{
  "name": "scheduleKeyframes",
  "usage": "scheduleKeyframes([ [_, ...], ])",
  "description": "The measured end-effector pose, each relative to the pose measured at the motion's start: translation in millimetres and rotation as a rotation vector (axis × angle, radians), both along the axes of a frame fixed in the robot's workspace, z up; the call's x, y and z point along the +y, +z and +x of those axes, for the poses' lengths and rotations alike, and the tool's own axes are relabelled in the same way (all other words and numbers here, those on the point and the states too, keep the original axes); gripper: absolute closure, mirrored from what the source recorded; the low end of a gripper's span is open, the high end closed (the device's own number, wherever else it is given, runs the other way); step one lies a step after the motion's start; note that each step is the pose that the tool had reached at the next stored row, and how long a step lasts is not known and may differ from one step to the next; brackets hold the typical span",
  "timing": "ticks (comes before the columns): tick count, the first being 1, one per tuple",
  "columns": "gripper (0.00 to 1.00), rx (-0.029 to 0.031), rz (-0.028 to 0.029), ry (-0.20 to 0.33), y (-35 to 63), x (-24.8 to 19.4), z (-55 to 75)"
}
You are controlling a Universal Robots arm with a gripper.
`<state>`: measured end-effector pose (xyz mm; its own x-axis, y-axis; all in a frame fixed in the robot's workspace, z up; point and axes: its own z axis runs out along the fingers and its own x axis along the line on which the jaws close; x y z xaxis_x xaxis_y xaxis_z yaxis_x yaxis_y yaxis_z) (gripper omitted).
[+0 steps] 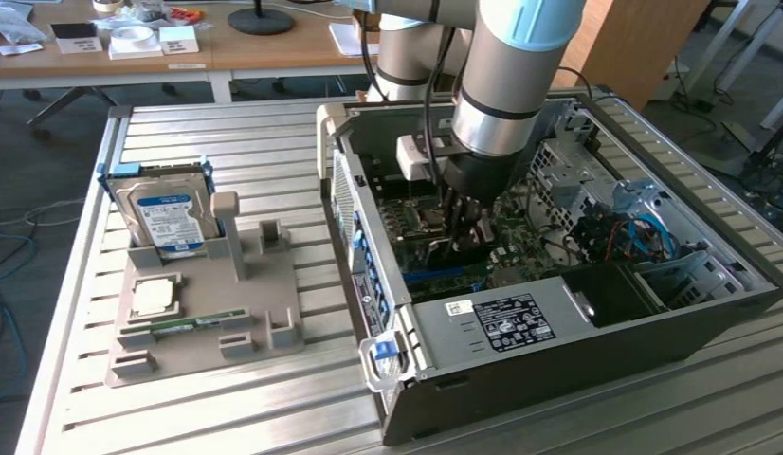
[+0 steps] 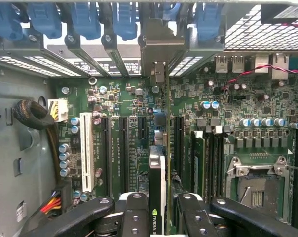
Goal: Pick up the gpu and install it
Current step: 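Insert the gpu into the slot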
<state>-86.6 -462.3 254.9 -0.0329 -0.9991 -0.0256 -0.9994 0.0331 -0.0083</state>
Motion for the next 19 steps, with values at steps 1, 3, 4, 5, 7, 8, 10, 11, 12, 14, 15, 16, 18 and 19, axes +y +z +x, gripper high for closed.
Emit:
scheduleKeyframes([
  [1, 0.73, 0.0, 0.0, 0.0, -0.5, 0.0, 0.0],
  [3, 0.73, 0.0, 0.0, 0.0, -1.5, 0.0, -0.1],
  [4, 0.73, 0.0, -0.0001, 0.0, -1.9, 0.0, -0.1],
  [5, 0.73, 0.0001, -0.0002, 0.0, -2.0, 0.0, -0.2],
  [7, 0.73, 0.0001, -0.0003, 0.0, -2.0, 0.0, -0.2],
  [8, 0.73, 0.0001, -0.0002, 0.0, -2.0, 0.0, -0.2],
  [10, 0.73, -0.0002, 0.0004, 0.0, -2.8, 0.1, -0.1],
  [11, 0.73, -0.0002, 0.0004, 0.0, -3.3, 0.1, -0.1],
  [12, 0.73, -0.0001, 0.0001, 0.0, -3.6, 0.0, -0.2],
  [14, 0.73, 0.0001, -0.0002, 0.0, -3.6, 0.0, -0.2],
  [15, 0.73, 0.0002, -0.0003, 0.0, -3.6, 0.0, -0.3],
  [16, 0.73, 0.0001, -0.0002, 0.0, -3.7, 0.0, -0.3],
  [18, 0.73, -0.0002, 0.0003, 0.0, -4.0, 0.5, -0.3],
  [19, 0.73, -0.0001, 0.0001, 0.0, -4.0, 0.7, -0.3],
])
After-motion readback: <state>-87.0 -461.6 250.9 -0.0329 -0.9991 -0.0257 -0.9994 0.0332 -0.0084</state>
